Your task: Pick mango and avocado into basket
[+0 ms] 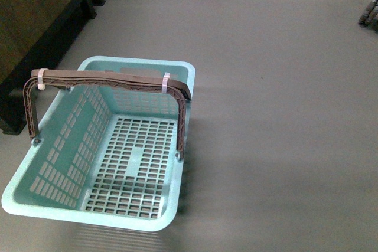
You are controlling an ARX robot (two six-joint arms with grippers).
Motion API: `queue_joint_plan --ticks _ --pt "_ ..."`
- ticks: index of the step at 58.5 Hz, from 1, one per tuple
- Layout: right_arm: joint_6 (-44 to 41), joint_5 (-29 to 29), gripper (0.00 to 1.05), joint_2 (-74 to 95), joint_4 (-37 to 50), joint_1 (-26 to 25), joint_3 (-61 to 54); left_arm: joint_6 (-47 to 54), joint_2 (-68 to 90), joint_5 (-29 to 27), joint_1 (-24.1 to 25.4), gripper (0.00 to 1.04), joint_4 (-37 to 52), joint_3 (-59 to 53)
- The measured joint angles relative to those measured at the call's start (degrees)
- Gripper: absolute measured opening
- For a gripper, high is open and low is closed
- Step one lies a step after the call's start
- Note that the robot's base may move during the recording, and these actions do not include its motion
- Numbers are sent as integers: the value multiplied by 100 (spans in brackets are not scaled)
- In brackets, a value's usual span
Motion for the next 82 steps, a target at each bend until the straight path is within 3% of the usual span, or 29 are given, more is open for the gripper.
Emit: queue_joint_plan --ticks 31,35,37,39,45,49,63,82 --pt "0 2 96 0 0 0 0 0 0 0 0 96 0 0" --pt "0 2 96 0 0 0 0 -763 518 -732 -232 96 -872 348" --pt "-2 0 96 0 0 0 0 -1941 1432 -1198 -326 96 -1399 713" --pt "-2 -13 96 0 0 0 0 -2511 2011 -1215 -315 96 -1303 802" --pt "-2 -13 96 0 0 0 0 -4791 3875 -1180 -350 96 -98 968" --pt "0 -13 96 2 0 0 0 -5805 5003 -1102 -398 96 833 1143" --pt "0 -13 96 2 0 0 0 -8266 9060 -844 -616 96 3777 2247" --pt "0 -13 96 0 0 0 0 -9455 11982 -861 -1239 96 4524 4081"
